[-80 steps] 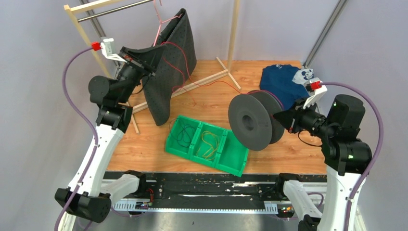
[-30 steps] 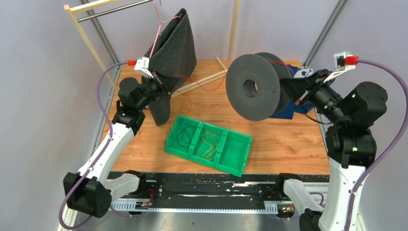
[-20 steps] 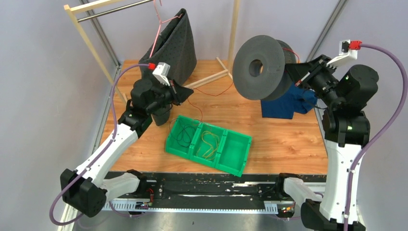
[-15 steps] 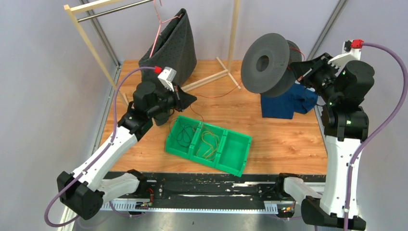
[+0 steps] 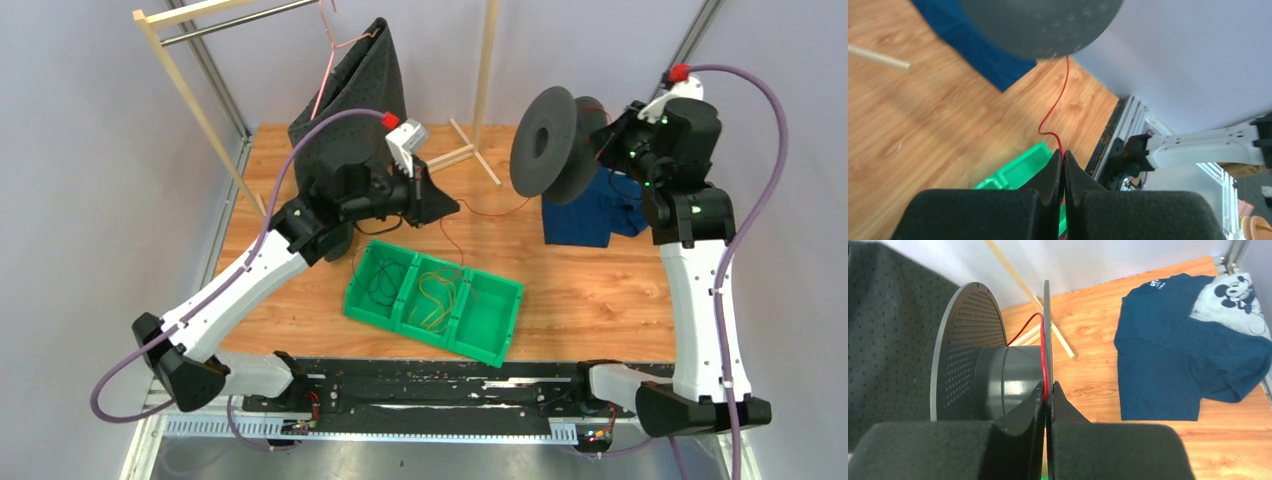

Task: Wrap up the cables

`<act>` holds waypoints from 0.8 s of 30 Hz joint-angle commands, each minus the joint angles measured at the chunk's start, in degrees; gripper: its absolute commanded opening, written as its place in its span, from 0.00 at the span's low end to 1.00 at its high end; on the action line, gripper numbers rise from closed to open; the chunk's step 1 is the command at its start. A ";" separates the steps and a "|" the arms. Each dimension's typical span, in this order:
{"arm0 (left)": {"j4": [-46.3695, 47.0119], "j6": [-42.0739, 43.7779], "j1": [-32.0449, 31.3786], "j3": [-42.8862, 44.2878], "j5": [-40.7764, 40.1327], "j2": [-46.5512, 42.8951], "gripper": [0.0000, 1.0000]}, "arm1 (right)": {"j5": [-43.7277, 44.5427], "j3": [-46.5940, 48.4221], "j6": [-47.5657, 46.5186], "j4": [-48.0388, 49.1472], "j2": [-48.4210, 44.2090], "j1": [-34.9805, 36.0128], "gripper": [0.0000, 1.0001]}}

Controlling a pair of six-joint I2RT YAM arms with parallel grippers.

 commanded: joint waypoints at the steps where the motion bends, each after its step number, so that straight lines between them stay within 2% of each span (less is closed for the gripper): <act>1: -2.64 -0.78 -3.28 9.23 1.79 5.34 0.00 | 6.84 1.04 -6.10 1.69 0.51 6.98 0.01; 6: -1.60 -1.11 -4.16 19.12 4.36 12.45 0.00 | 6.22 1.79 -10.44 -2.28 2.54 12.88 0.01; 13: -5.99 4.53 -4.23 29.39 4.68 17.23 0.00 | -2.22 4.48 -16.98 -13.98 4.21 16.37 0.01; 21: -7.74 9.44 -4.16 37.11 2.39 20.67 0.00 | -9.21 3.42 -27.79 -23.22 0.26 21.34 0.01; 24: -6.21 12.63 -4.16 37.24 1.93 20.86 0.00 | -12.88 3.32 -29.38 -26.49 -1.21 21.77 0.01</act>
